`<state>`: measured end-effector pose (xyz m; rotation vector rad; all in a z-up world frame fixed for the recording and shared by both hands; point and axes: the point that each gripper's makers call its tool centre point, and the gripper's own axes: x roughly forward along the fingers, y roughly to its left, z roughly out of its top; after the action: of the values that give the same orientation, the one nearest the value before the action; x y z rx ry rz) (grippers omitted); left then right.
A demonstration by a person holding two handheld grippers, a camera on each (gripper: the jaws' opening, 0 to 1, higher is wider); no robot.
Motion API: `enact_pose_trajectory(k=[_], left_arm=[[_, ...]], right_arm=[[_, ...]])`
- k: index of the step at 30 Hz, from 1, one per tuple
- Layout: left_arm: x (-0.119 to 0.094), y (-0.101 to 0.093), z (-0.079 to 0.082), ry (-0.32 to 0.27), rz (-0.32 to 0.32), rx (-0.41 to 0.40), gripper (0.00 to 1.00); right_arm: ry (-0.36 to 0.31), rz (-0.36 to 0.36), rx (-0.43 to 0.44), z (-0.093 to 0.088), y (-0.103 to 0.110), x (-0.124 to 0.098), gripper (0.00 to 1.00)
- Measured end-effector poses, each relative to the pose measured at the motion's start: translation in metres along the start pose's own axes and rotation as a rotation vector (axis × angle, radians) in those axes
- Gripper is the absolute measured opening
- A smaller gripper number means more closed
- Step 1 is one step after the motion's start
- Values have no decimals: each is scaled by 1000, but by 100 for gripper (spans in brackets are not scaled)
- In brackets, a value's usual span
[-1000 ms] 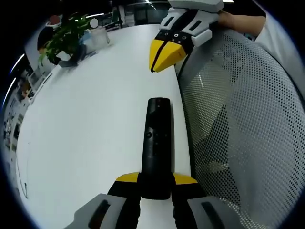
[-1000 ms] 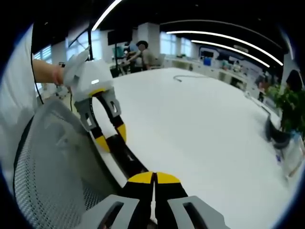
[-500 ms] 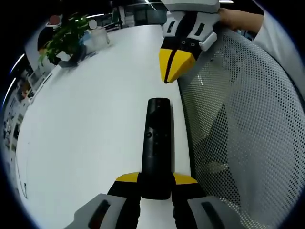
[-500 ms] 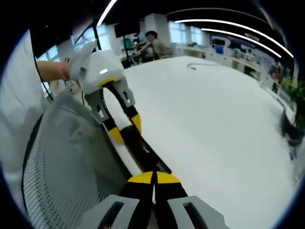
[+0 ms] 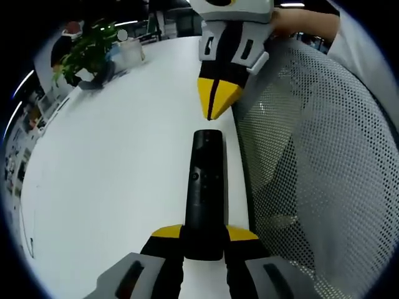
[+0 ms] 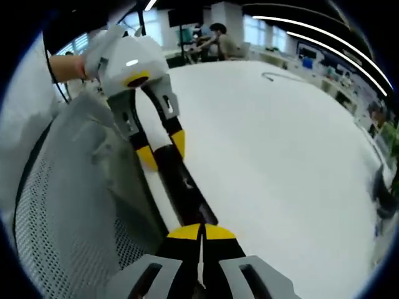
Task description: Press the specified remote control buttons in sequence, fully releasing each button before pressing the next.
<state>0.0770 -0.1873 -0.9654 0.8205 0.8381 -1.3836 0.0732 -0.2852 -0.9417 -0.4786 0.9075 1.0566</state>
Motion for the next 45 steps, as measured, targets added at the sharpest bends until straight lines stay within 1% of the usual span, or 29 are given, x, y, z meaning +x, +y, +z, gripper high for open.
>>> enact_pose_trajectory(k=[4, 8, 10, 11, 13, 15, 17, 19, 24, 27, 30, 32, 33, 37, 38, 39, 40, 42, 43, 45], left_arm=[[0, 0, 0, -8, -1, -3, 24], [0, 0, 0, -7, 1, -5, 24], [0, 0, 0, -10, 1, -7, 24], [0, 0, 0, -13, 2, -10, 24], [0, -1, 1, -17, 3, -9, 24], [0, 0, 0, -22, 4, -11, 24], [0, 0, 0, -28, 5, -12, 24], [0, -1, 0, -35, 8, -10, 24], [0, -1, 0, -64, 13, -27, 24], [0, -1, 0, -85, 16, -37, 24], [-1, -1, 0, -107, 20, -47, 24], [-1, -1, 0, -117, 22, -52, 24], [-1, -1, 0, -126, 25, -56, 24], [-1, -1, 0, -165, 40, -85, 24], [-1, -1, 0, -177, 47, -92, 24], [-1, -2, 1, -197, 53, -103, 24], [-1, -2, 0, -203, 55, -100, 24], [-1, -3, 1, -238, 60, -101, 24], [-2, -3, 1, -255, 63, -113, 24], [-2, -3, 1, -272, 67, -102, 24]], right_arm=[[19, 14, -13, -1, -2, 4, 0], [39, 30, -45, 0, 1, 9, 0], [53, 41, -55, -1, 3, 11, 0], [72, 47, -69, -4, 5, 12, 0], [67, 40, -87, -2, 4, 11, 0], [74, 40, -70, -3, 2, 11, 0], [74, 45, -31, -3, 1, 12, 0], [81, 49, -27, -3, 1, 12, 0], [128, 69, 10, -2, -1, 14, 0], [172, 96, 11, -1, -1, 15, 0], [200, 118, 11, -1, -2, 16, 0], [219, 126, -12, -1, -1, 16, 0], [225, 124, -43, -1, 0, 16, 0], [196, 81, -170, -1, 0, 16, 0], [188, 69, -188, -1, 1, 16, 0], [180, 58, -196, -2, 1, 16, 0], [167, 43, -206, -2, 1, 16, 0], [137, 18, -214, -2, 1, 16, 0], [123, 9, -212, -2, 1, 16, 0], [99, 0, -195, -2, 1, 15, 0]])
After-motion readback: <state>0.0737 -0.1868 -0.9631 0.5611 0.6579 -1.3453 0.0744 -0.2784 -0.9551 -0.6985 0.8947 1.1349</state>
